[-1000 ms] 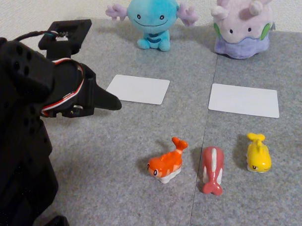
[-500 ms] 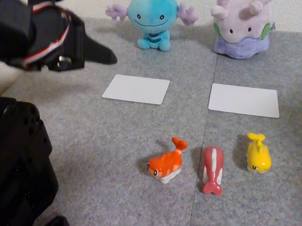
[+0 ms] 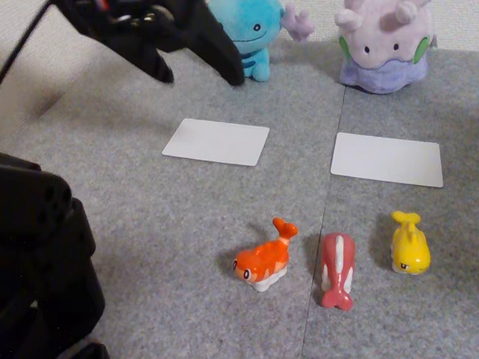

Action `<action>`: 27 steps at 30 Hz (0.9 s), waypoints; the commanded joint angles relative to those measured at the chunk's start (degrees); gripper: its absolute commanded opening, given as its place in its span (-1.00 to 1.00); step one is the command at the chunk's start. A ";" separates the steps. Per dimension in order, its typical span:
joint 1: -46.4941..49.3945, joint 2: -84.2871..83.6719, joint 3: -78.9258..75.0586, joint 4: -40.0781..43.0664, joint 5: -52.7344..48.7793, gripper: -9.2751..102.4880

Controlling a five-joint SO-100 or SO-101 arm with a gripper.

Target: Wooper wants to eat egg sudhi, and Goomy wants to eat shrimp sushi

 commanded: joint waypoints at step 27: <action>34.37 -22.59 -9.67 13.10 -31.90 -0.35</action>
